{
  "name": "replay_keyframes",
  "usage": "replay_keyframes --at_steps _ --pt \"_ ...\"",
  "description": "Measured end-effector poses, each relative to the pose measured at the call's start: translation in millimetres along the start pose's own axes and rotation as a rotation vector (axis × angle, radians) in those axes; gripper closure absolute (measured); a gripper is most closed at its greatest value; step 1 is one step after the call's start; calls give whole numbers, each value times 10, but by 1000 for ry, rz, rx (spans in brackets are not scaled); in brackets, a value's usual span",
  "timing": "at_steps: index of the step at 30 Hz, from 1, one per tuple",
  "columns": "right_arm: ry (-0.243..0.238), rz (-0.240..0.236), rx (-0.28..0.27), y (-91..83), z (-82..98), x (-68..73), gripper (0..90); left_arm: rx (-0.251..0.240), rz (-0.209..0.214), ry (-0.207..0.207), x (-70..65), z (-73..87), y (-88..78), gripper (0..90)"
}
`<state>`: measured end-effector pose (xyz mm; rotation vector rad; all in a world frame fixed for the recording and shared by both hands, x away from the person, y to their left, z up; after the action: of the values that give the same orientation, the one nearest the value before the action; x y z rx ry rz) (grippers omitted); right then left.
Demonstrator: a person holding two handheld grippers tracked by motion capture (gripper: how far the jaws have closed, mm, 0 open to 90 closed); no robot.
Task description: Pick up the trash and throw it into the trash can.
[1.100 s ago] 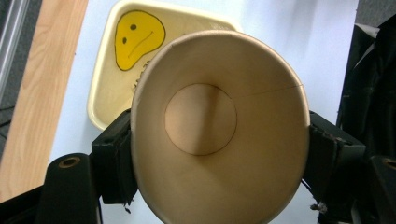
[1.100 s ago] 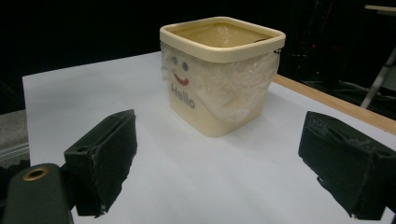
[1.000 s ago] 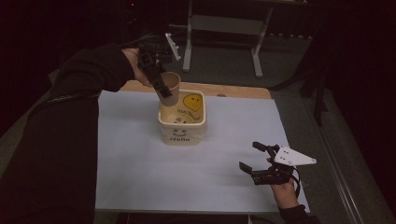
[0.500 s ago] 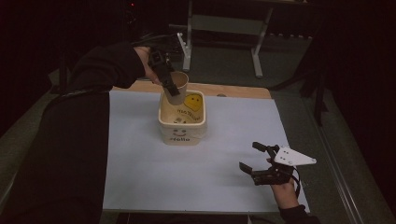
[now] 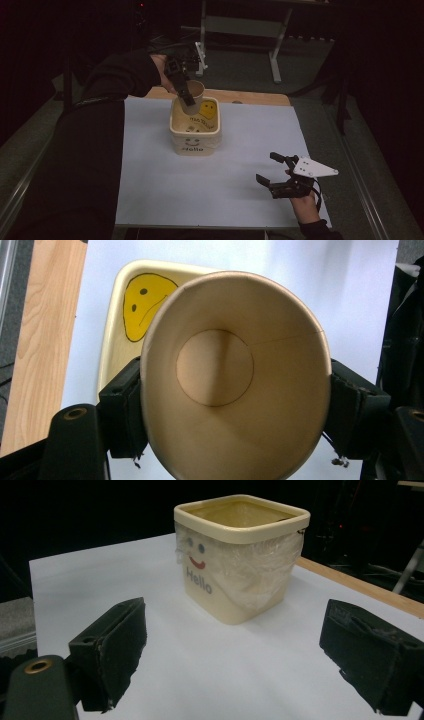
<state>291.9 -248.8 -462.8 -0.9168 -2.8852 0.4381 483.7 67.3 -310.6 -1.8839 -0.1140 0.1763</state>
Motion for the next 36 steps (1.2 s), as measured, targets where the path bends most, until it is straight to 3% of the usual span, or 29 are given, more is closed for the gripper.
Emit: replay_keyframes --at_steps 6,9,14,18,27,36 --pt "-1 -7 7 10 5 8 114 -2 0 -10 45 25 96 222" --pt "-5 -6 5 7 2 6 114 -5 36 -34 62 30 157 135" --pt "-4 -6 8 10 3 8 114 1 12 -55 78 31 248 41" --pt "-5 -5 9 9 1 12 114 -26 0 -50 77 61 291 23" --pt "-4 -7 13 20 4 12 114 -34 -20 -57 47 131 304 3" --pt "-9 -10 15 29 -1 23 114 -75 -31 -77 -92 221 256 3"
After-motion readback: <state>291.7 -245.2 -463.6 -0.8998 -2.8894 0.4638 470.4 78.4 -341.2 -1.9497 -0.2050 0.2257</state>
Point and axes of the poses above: each handheld gripper's, and its own axes: y roughly forward along the jaws, z roughly out of its underside, x roughly to its left, the point moved 4 cm from there along y, roughly forward along the jaws, and after that the axes turned 1 degree about z, right-handed, at the moved point
